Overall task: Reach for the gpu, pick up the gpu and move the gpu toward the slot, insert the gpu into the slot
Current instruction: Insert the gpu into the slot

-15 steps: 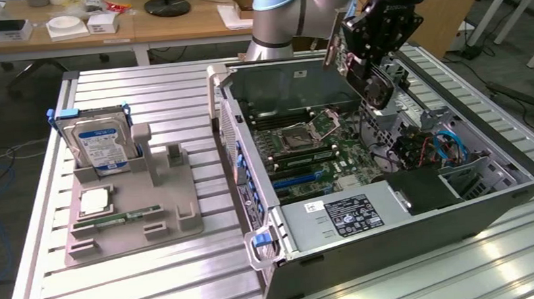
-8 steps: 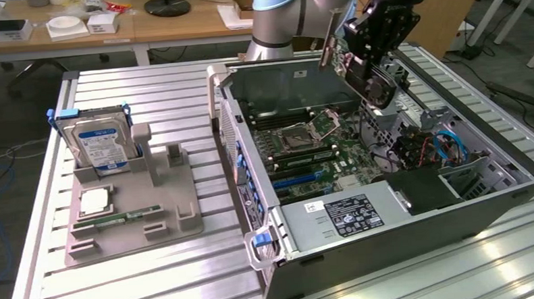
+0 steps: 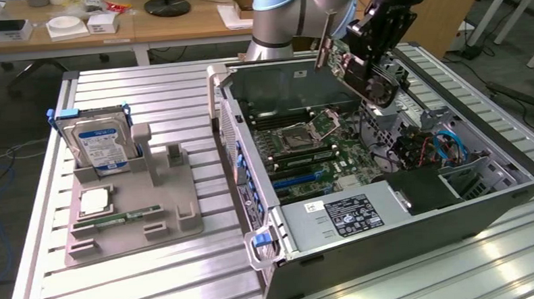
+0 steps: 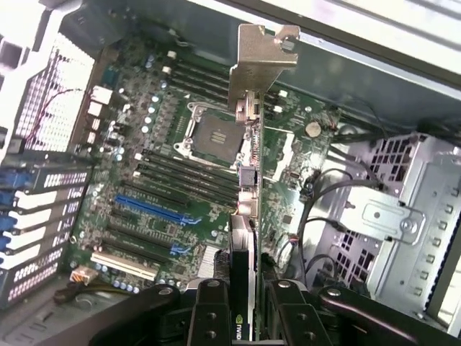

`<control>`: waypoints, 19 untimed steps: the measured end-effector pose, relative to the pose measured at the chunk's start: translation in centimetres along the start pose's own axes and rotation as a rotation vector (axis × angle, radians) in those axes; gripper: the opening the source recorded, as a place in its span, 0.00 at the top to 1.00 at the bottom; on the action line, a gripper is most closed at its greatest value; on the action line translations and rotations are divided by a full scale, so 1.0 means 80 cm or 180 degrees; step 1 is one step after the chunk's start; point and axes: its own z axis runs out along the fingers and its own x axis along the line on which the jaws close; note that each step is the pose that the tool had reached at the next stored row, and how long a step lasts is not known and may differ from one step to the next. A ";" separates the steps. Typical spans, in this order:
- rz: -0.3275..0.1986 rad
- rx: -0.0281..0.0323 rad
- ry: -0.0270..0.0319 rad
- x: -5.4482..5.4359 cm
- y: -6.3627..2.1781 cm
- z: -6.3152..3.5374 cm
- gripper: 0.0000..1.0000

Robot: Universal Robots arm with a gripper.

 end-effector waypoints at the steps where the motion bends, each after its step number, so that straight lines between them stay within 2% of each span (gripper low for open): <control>1: -0.0038 -0.0001 0.0001 0.000 0.000 0.000 0.74; 19: -0.0795 -0.0008 0.0026 0.000 0.000 0.000 0.74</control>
